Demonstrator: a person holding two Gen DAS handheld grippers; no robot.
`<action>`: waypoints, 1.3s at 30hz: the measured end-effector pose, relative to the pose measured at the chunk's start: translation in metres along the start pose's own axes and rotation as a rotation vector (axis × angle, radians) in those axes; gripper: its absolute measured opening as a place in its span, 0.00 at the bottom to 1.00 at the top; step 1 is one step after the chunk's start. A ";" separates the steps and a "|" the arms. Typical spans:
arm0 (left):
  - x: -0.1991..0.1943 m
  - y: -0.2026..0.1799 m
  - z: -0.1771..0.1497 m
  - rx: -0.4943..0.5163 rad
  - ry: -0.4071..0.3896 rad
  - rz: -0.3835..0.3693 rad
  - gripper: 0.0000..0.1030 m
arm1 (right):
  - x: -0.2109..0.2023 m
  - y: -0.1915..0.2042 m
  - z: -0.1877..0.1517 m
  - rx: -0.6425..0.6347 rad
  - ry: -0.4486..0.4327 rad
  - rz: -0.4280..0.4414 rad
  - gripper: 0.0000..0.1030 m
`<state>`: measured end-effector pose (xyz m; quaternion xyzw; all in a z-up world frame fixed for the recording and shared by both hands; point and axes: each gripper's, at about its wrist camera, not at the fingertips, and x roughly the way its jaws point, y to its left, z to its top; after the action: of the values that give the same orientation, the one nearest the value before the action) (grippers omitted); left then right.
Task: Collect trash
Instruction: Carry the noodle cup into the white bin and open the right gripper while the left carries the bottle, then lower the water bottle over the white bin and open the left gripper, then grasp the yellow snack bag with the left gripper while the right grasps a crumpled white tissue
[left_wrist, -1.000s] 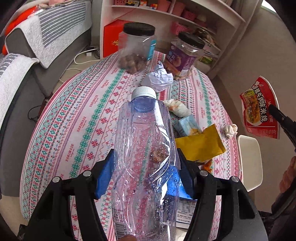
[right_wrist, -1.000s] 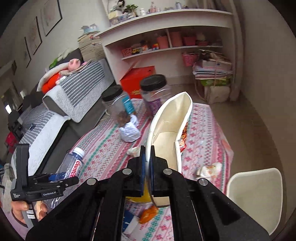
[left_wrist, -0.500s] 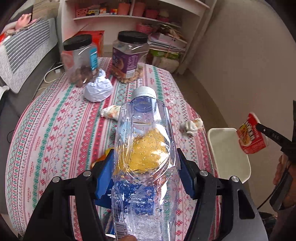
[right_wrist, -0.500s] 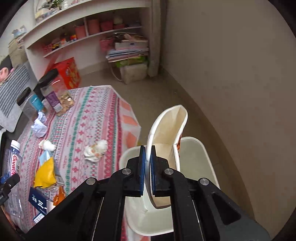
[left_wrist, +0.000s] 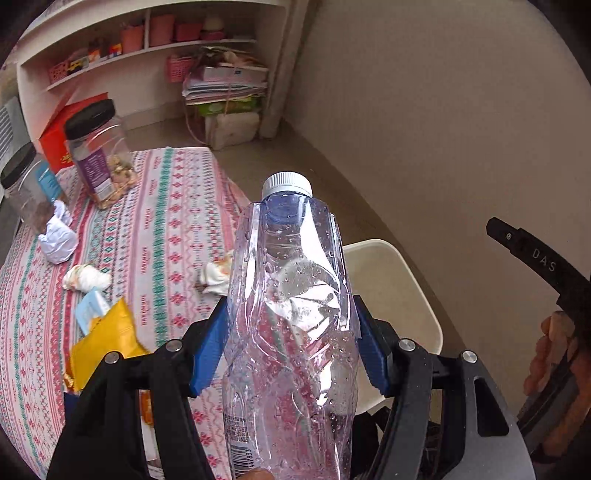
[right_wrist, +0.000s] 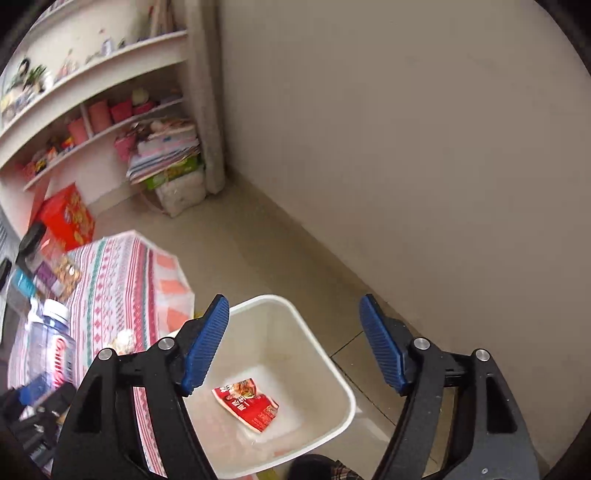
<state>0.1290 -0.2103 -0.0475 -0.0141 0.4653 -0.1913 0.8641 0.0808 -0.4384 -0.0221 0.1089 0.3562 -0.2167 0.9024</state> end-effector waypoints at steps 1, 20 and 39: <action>0.004 -0.010 0.003 0.011 0.003 -0.010 0.61 | -0.003 -0.007 0.001 0.018 -0.013 -0.005 0.71; -0.004 -0.050 0.014 0.141 -0.064 0.072 0.75 | -0.021 -0.031 0.007 0.075 -0.088 0.019 0.89; 0.002 0.075 -0.023 0.099 0.068 0.249 0.78 | -0.012 0.096 -0.031 -0.235 0.029 0.124 0.93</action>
<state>0.1349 -0.1375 -0.0771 0.0930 0.4826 -0.1057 0.8645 0.0996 -0.3392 -0.0317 0.0272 0.3846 -0.1156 0.9154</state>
